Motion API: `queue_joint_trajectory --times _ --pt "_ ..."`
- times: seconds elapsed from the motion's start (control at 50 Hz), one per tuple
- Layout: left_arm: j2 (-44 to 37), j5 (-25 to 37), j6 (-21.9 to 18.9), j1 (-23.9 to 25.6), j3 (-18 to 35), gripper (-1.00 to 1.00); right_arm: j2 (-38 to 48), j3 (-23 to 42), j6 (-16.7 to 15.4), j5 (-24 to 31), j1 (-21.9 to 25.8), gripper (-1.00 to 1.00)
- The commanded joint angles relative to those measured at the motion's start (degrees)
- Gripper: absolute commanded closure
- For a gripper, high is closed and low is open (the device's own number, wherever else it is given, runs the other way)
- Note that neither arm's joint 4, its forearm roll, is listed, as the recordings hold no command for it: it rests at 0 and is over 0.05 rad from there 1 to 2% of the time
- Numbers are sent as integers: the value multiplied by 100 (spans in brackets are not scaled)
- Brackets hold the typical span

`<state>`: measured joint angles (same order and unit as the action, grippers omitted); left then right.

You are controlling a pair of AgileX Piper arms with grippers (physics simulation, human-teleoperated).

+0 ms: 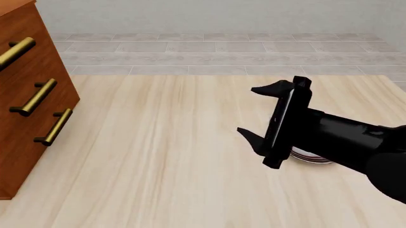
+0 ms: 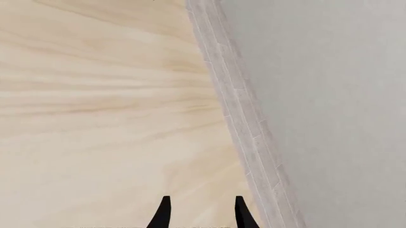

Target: Put the bowl on top of the cabinet.

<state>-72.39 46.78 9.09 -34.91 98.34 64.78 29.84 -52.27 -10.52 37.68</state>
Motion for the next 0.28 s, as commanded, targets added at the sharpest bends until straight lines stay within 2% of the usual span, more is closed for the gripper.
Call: queue_joint_trajectory --times 0.02,0.28 --pt "184 255 172 98 183 -100 -202 -67 -18 80 23 -100" --pt "679 510 526 566 112 -100 -320 -62 -49 148 106 -100"
